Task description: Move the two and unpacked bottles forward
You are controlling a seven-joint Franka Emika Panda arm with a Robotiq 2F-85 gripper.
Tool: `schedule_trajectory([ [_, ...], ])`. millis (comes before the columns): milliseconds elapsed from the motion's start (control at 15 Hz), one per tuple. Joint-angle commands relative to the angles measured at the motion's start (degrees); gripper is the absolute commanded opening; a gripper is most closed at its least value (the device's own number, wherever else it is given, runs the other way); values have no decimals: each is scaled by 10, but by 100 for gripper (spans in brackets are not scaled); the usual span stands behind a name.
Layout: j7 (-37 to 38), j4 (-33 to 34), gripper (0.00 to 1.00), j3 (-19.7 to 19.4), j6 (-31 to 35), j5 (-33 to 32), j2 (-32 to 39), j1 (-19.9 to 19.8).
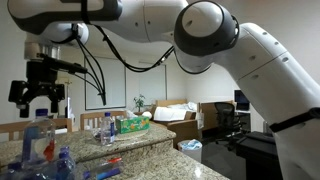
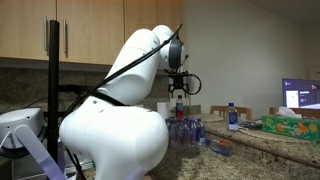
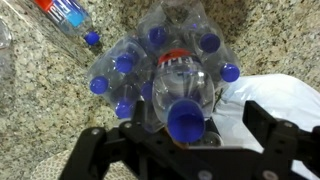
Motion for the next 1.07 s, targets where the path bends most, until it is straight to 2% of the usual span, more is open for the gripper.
schedule_trajectory([
  [0,-26,63,77,-9,-37,9,37,18],
  [133,-22,74,68,2,-40,0,48,14],
  [333,-20,90,46,0,-45,-3,61,15],
  [667,-19,114,15,-1,-55,-6,67,16],
  [800,-20,117,11,-2,-58,-6,67,16],
  [1000,-25,118,11,-2,-68,-8,66,17],
])
